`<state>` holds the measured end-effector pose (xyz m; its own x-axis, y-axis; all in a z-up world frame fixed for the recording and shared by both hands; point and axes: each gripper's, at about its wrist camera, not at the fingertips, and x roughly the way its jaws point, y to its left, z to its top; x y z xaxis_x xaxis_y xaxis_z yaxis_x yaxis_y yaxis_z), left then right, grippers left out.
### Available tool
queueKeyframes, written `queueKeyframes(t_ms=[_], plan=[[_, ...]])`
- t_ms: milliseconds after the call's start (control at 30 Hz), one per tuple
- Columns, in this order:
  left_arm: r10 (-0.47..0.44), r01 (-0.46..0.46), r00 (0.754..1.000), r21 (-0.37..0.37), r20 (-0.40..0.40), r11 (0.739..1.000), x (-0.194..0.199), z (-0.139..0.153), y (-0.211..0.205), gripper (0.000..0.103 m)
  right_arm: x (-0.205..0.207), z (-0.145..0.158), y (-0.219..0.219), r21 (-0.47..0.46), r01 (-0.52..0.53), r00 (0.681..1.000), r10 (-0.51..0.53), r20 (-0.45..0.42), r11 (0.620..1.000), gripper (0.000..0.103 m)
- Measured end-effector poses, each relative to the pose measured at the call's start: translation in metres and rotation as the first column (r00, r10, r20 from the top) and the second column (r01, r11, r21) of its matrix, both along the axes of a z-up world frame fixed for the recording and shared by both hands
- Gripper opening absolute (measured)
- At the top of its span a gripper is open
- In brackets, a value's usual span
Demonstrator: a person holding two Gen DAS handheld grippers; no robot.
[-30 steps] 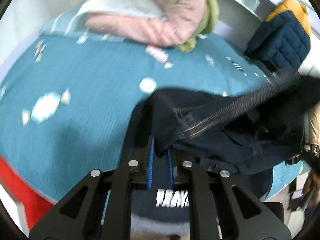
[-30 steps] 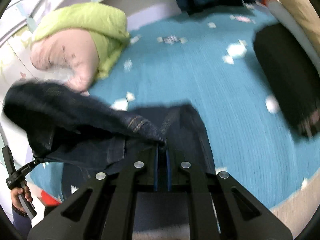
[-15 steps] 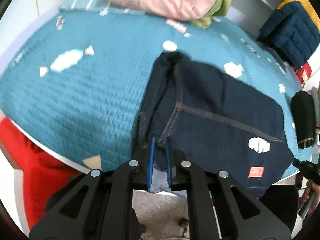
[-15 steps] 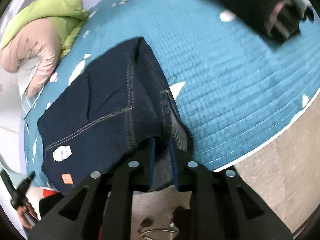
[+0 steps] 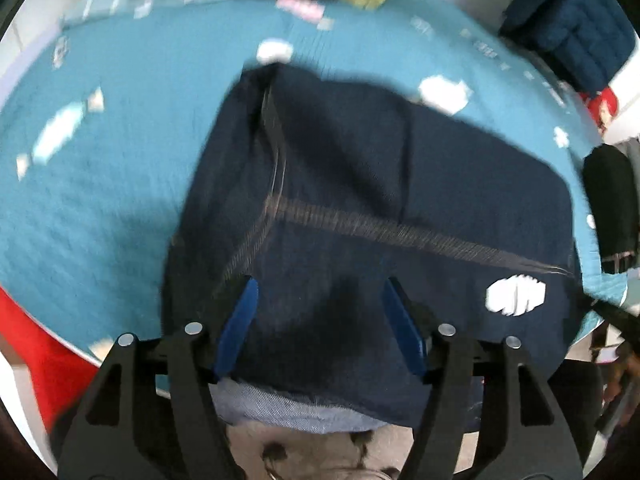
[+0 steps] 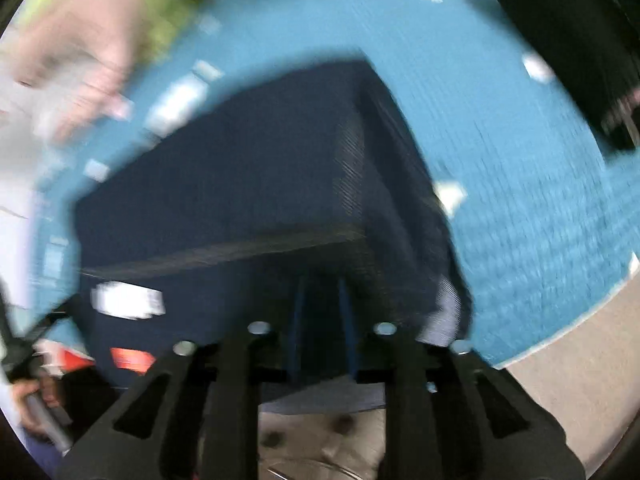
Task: Fold large clothes
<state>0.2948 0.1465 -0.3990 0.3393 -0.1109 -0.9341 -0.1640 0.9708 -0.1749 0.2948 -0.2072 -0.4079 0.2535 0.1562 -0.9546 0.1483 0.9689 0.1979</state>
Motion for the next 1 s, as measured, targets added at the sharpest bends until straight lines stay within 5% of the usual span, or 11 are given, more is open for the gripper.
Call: queueKeyframes(t_ms=[67, 300, 567, 833, 1000], plan=[[-0.002, 0.002, 1.000, -0.002, 0.007, 1.000, -0.008, -0.007, 0.000, 0.066, -0.009, -0.021, -0.014, 0.053, 0.025, 0.999, -0.024, -0.027, 0.998, 0.000], [-0.036, 0.036, 0.999, -0.007, 0.030, 0.999, -0.020, -0.007, 0.001, 0.066, -0.012, -0.018, -0.018, 0.029, 0.049, 0.998, -0.048, -0.032, 0.998, 0.000], [0.105, -0.091, 0.984, -0.095, 0.146, 0.991, -0.021, 0.026, 0.052, 0.077, -0.003, 0.030, 0.025, 0.030, -0.017, 0.991, 0.013, 0.134, 0.999, 0.006], [0.217, -0.216, 0.976, -0.249, -0.024, 0.944, -0.002, -0.018, 0.101, 0.078, 0.035, 0.038, 0.100, 0.106, -0.178, 0.971, 0.158, 0.181, 0.978, 0.006], [0.198, -0.194, 0.980, -0.241, -0.009, 0.951, 0.003, -0.027, 0.092, 0.093, 0.054, 0.032, 0.132, 0.132, -0.212, 0.964, 0.185, 0.191, 0.968, 0.006]])
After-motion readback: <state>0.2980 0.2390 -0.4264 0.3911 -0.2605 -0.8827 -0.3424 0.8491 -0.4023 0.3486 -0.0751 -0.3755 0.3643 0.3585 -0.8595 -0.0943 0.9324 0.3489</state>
